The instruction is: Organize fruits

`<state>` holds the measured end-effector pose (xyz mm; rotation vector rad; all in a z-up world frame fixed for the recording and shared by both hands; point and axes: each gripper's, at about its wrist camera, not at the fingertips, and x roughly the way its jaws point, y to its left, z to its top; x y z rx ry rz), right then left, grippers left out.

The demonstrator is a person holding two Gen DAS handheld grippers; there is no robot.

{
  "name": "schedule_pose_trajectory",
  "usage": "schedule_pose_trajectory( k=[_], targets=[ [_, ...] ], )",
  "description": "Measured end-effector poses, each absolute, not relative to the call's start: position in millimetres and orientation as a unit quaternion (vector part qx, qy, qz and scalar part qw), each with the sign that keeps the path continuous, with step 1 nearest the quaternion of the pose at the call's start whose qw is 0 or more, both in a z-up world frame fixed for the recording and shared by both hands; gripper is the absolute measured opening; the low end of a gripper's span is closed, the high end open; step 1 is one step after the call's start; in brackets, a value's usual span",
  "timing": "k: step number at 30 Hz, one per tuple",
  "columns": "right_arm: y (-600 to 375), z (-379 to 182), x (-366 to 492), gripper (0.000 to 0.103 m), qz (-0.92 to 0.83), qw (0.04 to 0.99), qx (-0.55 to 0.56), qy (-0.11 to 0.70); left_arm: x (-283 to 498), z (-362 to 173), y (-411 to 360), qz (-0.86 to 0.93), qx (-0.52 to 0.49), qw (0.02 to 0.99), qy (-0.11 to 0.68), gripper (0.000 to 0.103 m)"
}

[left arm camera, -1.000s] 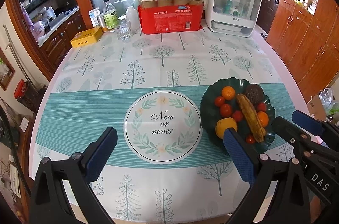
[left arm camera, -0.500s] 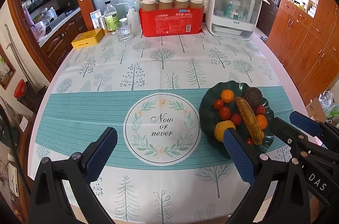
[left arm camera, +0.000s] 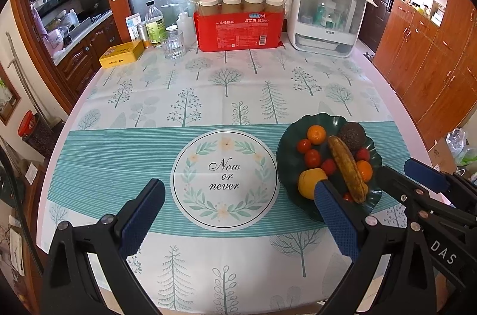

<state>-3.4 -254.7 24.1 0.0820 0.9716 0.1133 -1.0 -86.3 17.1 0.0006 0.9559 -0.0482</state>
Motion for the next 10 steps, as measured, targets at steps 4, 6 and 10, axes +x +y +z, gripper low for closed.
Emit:
schedule_pose_trajectory(
  k=[4,6,10],
  targets=[
    [-255.7,22.9,-4.1,0.053,0.055,0.882,0.04,0.467,-0.7,17.6,-87.6,-0.023,0.001,0.888,0.46,0.1],
    [-256.0,22.8,-4.1,0.053,0.055,0.882,0.04,0.467,-1.6,17.1,-86.5,-0.023,0.0,0.888,0.46,0.1],
    [-256.4,22.7,-4.1,0.053,0.055,0.882,0.04,0.467,-1.4,17.8,-87.5,-0.023,0.0,0.887,0.46,0.1]
  ],
)
